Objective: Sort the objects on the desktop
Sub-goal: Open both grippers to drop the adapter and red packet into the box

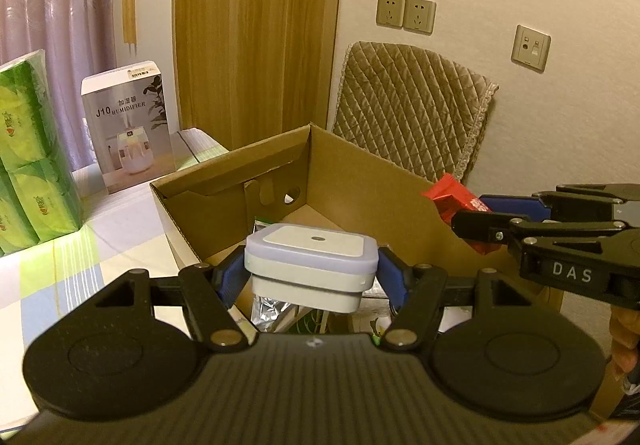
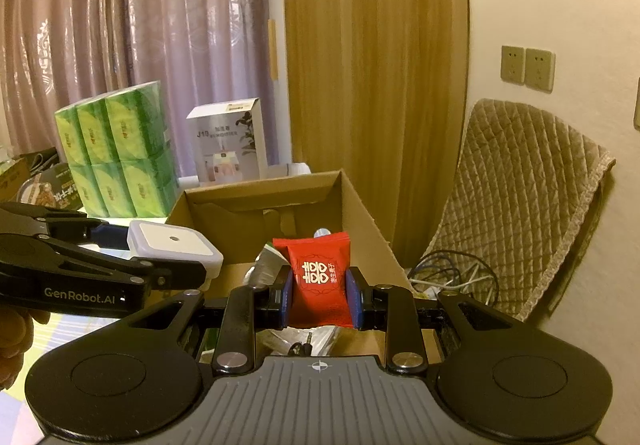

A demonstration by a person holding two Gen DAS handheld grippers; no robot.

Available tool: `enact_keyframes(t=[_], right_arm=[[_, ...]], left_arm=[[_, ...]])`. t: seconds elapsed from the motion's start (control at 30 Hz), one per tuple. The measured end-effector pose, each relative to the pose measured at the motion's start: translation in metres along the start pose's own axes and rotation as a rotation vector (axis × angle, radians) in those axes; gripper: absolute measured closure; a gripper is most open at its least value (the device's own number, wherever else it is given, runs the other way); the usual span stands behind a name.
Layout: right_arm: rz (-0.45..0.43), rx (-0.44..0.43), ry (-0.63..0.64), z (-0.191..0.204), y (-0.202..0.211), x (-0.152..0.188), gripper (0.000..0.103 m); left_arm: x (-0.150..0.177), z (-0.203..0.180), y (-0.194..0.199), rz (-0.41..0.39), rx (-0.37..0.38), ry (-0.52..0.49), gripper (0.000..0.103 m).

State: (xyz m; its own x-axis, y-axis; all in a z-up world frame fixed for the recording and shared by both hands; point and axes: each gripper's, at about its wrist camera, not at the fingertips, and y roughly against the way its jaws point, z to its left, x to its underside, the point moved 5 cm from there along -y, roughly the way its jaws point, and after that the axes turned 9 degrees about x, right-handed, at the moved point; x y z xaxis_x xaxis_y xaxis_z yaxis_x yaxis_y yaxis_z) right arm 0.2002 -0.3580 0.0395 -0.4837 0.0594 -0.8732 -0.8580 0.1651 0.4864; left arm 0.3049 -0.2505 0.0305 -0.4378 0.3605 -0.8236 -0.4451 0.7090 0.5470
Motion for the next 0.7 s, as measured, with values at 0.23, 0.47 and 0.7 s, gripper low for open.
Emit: enact_keyframes(t=[0.23,0.47,0.7], right_arm=[[0.001,-0.002,-0.002,0.001,0.000,0.000,0.078],[0.003,-0.004,-0.001,0.001,0.000,0.000,0.078],[0.005,-0.016,0.000,0.004,-0.001,0.003,0.078]], left_arm=[[-0.001,0.004,-0.001,-0.002,-0.004,0.003,0.039],[0.000,0.011,0.001,-0.001,-0.023,0.012,0.039],[0.003,0.011,0.002,0.010,-0.031,0.002,0.039]])
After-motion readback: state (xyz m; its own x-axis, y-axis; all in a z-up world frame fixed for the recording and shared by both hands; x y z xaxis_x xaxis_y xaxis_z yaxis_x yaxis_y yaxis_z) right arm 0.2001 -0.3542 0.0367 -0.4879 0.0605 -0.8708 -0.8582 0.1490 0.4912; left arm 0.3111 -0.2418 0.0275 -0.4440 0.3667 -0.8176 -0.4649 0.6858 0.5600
